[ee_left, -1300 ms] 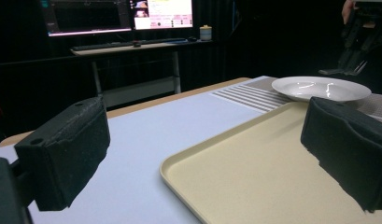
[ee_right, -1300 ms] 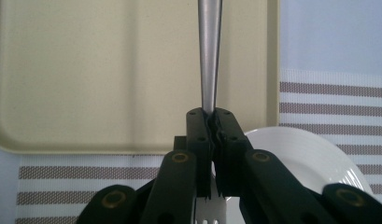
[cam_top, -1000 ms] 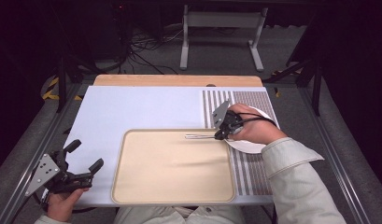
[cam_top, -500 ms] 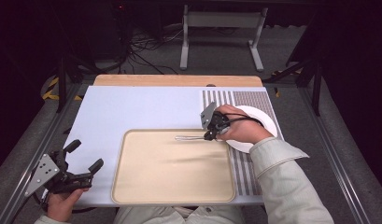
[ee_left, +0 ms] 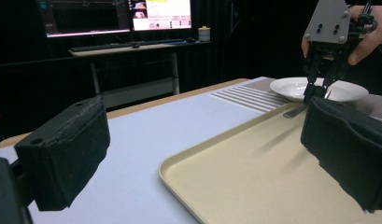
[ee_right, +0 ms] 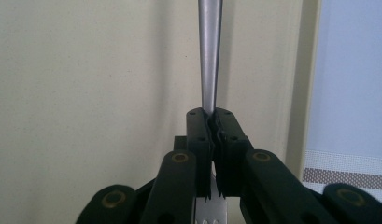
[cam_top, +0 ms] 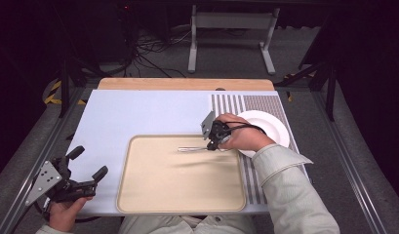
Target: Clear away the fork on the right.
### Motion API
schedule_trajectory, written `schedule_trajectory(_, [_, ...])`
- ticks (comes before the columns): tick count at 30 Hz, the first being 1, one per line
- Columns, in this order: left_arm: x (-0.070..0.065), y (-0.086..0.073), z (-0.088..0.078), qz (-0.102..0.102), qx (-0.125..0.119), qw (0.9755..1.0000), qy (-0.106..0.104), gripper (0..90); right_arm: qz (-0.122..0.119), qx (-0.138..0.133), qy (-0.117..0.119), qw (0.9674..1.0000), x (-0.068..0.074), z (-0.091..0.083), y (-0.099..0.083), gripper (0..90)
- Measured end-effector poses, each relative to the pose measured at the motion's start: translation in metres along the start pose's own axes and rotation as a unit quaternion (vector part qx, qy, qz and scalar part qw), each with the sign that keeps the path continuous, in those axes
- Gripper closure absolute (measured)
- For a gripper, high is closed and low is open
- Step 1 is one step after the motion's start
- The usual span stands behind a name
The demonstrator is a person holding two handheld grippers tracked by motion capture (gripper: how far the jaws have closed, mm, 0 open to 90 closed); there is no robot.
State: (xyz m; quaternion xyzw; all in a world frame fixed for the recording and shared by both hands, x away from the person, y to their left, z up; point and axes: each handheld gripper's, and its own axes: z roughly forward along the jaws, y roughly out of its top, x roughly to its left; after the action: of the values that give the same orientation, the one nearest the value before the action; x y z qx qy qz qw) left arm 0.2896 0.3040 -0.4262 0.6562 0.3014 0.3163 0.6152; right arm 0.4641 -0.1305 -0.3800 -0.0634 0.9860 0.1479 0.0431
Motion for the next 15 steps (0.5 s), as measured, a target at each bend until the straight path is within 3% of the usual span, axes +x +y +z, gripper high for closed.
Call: schedule_trajectory(15, [0.000, 0.000, 0.000, -0.001, 0.000, 1.0000, 0.000, 2.2, 0.005, 0.025, 0.019, 0.9995, -0.003, 0.024, 0.003, 86.4])
